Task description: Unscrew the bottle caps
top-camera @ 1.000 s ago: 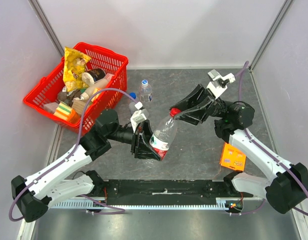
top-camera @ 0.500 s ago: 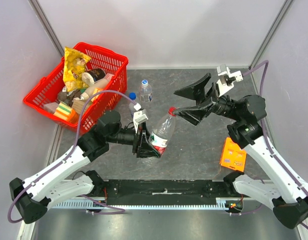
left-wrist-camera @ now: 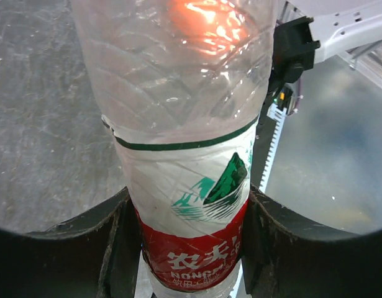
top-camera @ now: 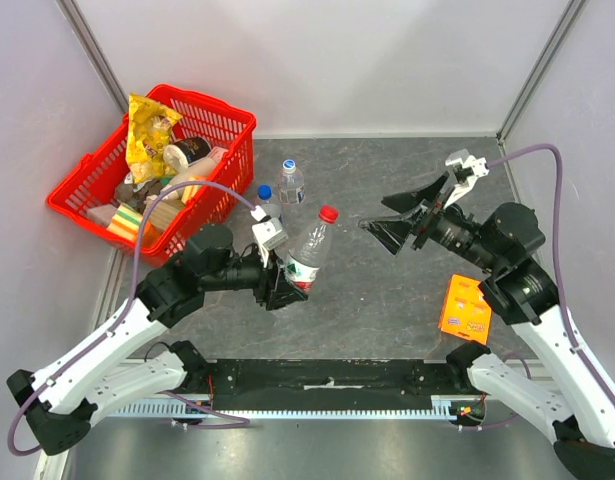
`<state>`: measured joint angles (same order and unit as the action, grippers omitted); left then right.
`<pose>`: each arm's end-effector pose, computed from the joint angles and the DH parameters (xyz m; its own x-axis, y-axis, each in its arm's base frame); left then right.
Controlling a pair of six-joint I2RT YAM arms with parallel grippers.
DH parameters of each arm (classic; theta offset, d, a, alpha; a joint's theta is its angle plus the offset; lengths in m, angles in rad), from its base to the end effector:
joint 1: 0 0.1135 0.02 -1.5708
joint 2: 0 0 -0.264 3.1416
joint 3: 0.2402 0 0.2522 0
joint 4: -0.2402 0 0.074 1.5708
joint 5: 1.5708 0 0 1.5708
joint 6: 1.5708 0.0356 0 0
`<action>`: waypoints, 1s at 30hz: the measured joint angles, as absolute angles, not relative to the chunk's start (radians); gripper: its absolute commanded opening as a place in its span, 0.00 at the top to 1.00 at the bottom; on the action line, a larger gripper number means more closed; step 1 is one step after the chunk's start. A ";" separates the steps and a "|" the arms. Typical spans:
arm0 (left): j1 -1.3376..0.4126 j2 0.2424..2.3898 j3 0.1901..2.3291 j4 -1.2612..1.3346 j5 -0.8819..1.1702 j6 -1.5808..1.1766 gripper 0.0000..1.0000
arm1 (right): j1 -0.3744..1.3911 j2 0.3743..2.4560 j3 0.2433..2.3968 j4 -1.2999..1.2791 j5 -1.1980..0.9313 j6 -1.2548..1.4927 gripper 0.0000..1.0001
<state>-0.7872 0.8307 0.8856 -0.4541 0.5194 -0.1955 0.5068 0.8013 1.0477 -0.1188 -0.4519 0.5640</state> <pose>0.1145 -0.1399 0.3410 -0.4513 0.2140 -0.8663 0.8666 0.3368 -0.3682 0.1362 0.0934 0.4345 -0.3418 0.3603 -0.8680 -0.7485 0.4540 0.4833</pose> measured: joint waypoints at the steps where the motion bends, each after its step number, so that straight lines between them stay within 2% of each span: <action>1: -0.787 0.828 0.891 -0.466 0.501 -0.187 0.60 | 0.507 0.791 1.048 -0.142 -0.436 0.558 0.02; 11: -0.787 0.817 0.911 -0.517 0.289 -0.110 0.59 | 0.506 0.739 0.988 -0.298 -0.316 0.554 0.02; 20: -0.787 0.846 0.842 -0.523 0.147 -0.067 0.59 | 0.507 0.974 1.011 -0.247 -0.376 0.567 0.02; 30: -0.787 0.877 0.821 -0.555 -0.021 -0.024 0.59 | 0.507 1.179 1.013 0.000 -0.527 0.687 0.02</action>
